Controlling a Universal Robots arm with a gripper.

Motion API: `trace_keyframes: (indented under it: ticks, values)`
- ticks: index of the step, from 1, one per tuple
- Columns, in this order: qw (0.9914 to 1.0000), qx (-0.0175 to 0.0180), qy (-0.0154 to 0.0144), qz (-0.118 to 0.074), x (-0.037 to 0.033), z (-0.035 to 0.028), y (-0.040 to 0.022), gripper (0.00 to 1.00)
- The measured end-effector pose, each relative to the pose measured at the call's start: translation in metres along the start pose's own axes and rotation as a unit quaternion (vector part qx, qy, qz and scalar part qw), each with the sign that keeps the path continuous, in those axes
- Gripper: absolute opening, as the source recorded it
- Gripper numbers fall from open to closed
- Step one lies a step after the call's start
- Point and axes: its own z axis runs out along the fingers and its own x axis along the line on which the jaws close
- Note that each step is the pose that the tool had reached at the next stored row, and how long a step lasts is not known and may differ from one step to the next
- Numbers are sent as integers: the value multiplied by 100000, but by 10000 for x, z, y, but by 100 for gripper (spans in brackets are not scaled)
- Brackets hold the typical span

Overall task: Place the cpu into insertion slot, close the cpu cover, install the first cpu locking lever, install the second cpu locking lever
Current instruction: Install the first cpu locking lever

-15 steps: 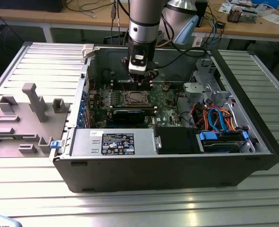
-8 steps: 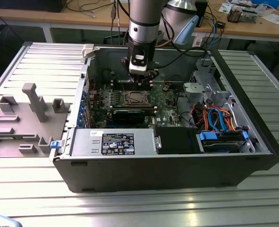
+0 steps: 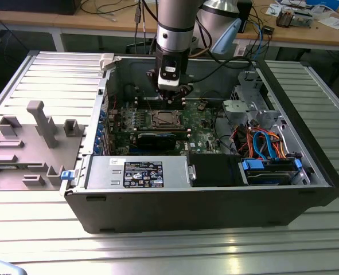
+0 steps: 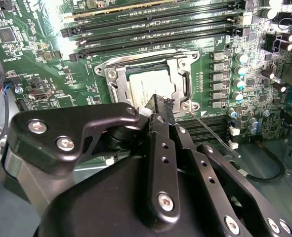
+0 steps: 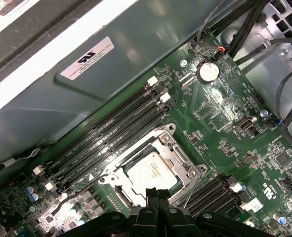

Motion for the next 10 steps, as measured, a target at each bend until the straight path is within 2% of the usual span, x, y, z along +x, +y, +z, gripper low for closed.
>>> trace_keyframes:
  ticks: [10]
  values:
    - [99989,23,-31,-1504,0,0,0,11]
